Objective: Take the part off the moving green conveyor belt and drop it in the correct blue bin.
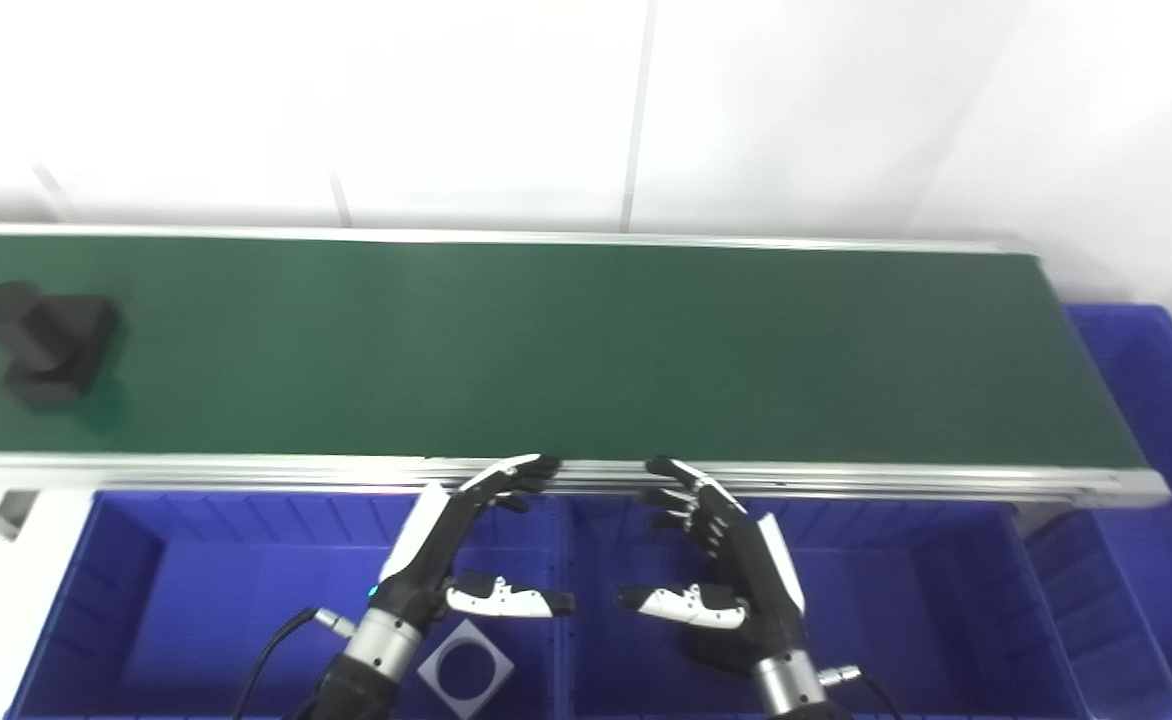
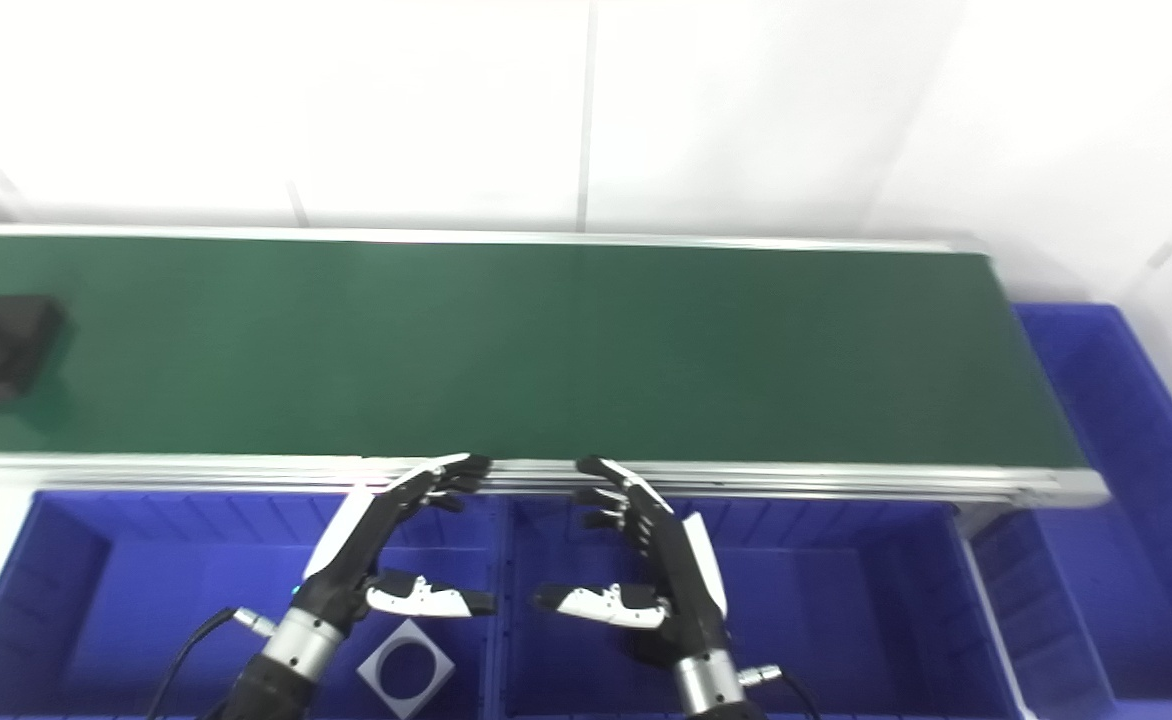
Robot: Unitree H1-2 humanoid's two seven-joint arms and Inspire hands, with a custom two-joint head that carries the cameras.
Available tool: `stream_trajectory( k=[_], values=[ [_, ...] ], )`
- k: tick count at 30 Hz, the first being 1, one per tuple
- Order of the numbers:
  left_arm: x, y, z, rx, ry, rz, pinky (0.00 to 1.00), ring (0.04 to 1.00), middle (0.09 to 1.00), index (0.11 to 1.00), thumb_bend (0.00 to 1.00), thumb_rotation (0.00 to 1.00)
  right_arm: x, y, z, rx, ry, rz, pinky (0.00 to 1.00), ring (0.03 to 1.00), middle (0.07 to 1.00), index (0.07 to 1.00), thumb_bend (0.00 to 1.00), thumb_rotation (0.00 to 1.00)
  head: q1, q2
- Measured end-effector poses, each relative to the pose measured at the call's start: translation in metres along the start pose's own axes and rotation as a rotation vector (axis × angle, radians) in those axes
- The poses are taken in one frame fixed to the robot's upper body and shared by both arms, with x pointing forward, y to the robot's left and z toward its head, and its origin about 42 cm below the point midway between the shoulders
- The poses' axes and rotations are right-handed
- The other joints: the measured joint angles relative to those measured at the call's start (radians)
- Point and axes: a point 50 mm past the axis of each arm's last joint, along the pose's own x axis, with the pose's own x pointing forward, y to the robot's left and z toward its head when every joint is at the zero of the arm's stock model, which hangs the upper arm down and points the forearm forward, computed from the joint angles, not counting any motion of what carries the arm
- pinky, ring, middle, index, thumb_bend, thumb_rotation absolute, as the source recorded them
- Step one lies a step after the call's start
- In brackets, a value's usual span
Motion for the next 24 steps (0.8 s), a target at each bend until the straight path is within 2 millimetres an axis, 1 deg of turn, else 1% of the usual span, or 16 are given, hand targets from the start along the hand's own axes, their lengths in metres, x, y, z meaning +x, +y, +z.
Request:
stream_trajectory(
  k=[3,6,11,18,24],
  values=[
    [0.001,-0.002,0.0002,-0.028,0.003,-0.002,0.73,0.789,0.814,0.794,1.0,0.36,-0.0002,-0.0029,0.0003,0.013,-0.002,0.0,0.68,0.757,0.878,0.78,0.87,0.21,-0.004,0.0],
    [0.0024,-0.0032,0.0012,-0.071,0.004,0.002,0.73,0.798,0.819,0.796,0.98,0.34,-0.0001,-0.0041,0.0003,0.019,-0.003,0.002,0.67,0.755,0.873,0.783,0.88,0.21,-0.021,-0.005],
    [0.0027,-0.0051,0.0017,-0.112,0.005,-0.008,0.72,0.804,0.824,0.813,0.96,0.34,0.0001,-0.003,0.0004,0.019,-0.003,0.004,0.67,0.748,0.872,0.778,0.87,0.21,-0.029,-0.009],
    [0.0014,-0.0035,0.0017,-0.121,0.006,-0.003,0.72,0.799,0.819,0.814,0.96,0.36,0.0003,-0.0014,0.0012,0.005,-0.005,0.009,0.66,0.744,0.874,0.783,0.86,0.21,-0.037,-0.011],
    [0.0018,-0.0009,0.0044,-0.111,-0.007,-0.002,0.7,0.788,0.815,0.812,0.96,0.36,0.0009,0.0013,0.0014,-0.004,-0.005,0.013,0.66,0.748,0.874,0.785,0.86,0.2,-0.052,-0.011]
  ],
)
